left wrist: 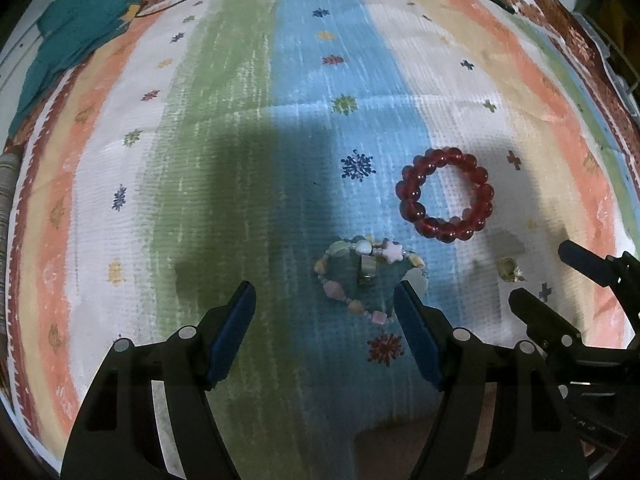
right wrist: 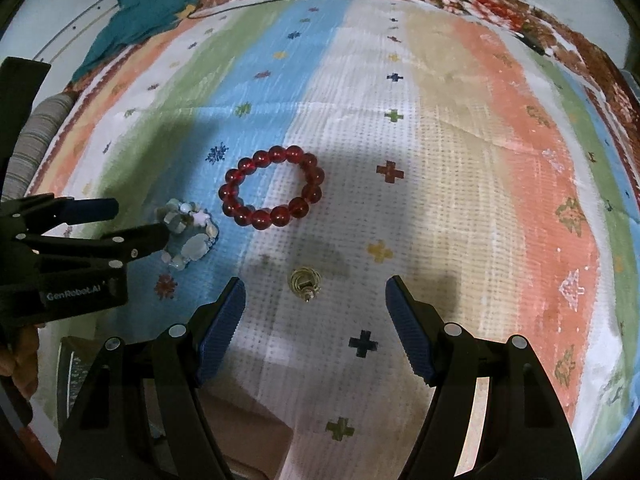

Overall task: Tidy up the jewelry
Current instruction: 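Close the left tool on the shell bracelet while the right grasps the gold ring, then carry the shell bracelet and gold ring into the tin box and open both tools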

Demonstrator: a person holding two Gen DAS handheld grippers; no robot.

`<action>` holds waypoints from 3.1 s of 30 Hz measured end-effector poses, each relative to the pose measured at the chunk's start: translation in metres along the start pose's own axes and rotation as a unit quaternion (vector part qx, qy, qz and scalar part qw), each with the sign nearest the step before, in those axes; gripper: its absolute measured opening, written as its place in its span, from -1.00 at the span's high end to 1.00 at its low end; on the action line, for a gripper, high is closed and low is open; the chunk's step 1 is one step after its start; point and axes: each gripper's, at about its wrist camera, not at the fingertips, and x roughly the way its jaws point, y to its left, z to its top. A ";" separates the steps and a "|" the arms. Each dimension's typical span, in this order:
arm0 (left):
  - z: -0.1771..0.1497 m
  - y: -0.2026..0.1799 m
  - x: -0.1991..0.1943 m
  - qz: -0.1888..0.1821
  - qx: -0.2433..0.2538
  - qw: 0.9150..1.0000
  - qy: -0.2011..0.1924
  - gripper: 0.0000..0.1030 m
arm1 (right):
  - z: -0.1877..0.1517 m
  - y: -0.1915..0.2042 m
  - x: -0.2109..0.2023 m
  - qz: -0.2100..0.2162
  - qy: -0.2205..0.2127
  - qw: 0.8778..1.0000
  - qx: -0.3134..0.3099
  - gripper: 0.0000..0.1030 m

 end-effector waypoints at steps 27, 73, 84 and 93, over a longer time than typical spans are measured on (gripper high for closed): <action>0.004 0.004 0.024 0.027 0.015 0.999 0.011 0.51 | 0.006 -0.005 0.026 0.010 0.019 1.000 0.014 0.61; -0.008 0.010 -0.091 0.027 0.033 0.993 -0.111 0.81 | -0.015 0.007 -0.057 0.010 -0.058 0.998 0.019 0.67; -0.026 -0.004 -0.124 0.009 0.043 0.989 -0.141 0.81 | -0.025 0.016 -0.087 0.002 -0.089 0.996 0.003 0.67; -0.046 -0.011 -0.147 0.002 0.043 0.986 -0.164 0.81 | -0.038 0.023 -0.107 0.012 -0.105 0.994 0.001 0.67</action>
